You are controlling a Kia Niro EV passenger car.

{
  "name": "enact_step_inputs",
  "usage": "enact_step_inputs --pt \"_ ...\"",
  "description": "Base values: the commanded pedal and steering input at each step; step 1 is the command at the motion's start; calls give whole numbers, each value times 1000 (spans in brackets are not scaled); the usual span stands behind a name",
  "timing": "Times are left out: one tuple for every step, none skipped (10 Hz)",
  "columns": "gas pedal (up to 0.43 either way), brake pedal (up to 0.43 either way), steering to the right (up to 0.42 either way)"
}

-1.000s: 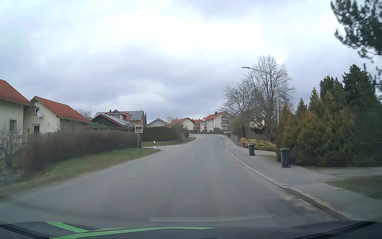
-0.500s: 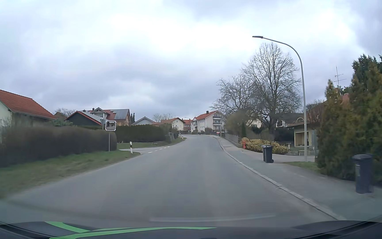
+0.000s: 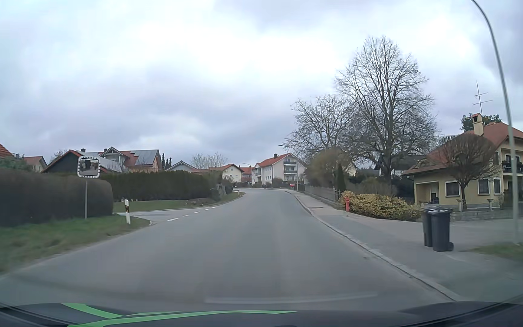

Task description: Follow the waypoints while adhering to traffic rules and regulations

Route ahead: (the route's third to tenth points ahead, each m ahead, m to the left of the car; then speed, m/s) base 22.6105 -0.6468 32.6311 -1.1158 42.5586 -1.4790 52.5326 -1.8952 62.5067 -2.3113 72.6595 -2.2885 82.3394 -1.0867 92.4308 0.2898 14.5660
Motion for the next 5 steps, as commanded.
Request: enact_step_inputs --pt "150 0 14" --pt "157 0 12" --pt "169 0 11" --pt "169 0 11" --pt "177 0 11"
